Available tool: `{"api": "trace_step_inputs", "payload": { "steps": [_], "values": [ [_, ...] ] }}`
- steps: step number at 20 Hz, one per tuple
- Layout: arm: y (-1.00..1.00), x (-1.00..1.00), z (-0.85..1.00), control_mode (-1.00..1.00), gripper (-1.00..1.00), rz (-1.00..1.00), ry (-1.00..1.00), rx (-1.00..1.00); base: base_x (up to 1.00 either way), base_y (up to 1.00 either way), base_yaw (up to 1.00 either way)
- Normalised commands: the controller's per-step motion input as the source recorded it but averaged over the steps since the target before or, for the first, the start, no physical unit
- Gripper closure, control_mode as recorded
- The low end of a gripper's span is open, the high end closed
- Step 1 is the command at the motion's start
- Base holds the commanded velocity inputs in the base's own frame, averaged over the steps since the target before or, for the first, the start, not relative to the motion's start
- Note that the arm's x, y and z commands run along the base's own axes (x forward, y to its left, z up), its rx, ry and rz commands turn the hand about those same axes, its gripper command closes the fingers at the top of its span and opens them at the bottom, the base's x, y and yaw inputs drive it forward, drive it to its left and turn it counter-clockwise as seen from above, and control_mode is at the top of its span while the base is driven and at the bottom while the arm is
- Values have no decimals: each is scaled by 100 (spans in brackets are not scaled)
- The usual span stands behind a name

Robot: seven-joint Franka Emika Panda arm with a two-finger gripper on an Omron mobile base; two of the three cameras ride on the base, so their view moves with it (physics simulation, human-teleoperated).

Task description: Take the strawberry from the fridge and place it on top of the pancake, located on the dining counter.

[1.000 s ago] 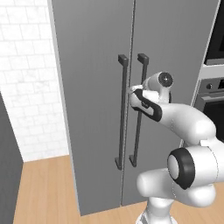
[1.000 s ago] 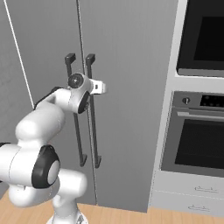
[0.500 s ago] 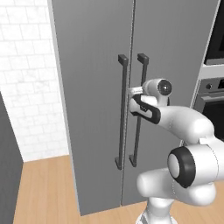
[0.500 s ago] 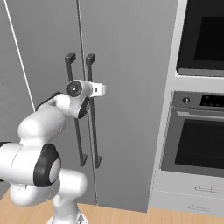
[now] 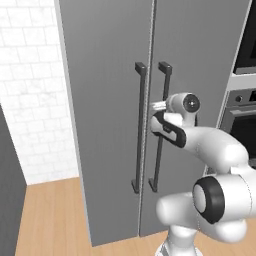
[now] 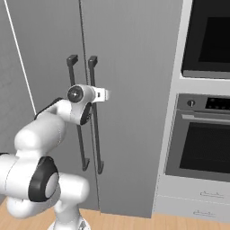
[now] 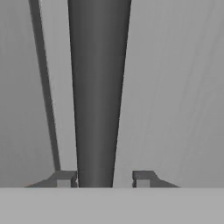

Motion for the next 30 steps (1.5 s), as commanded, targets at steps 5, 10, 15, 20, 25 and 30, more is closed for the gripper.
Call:
{"api": "trace_step_inputs", "payload": {
  "steps": [5, 10, 15, 20, 25, 30],
  "values": [
    [-62, -96, 5, -100, 100, -8, 11, 6, 0, 0, 0],
    [-89, -100, 2, -100, 100, -9, 6, 12, 0, 0, 0],
    [-100, -100, 3, -100, 100, -10, 0, 19, 0, 0, 0],
    [-100, -100, 32, -100, -100, -14, 4, 16, 0, 0, 0],
    [-82, -100, 44, -100, -100, -18, 25, 8, 0, 0, 0],
    [20, -81, 27, -100, -100, -3, 33, -19, 0, 0, 0]
  ]
}}
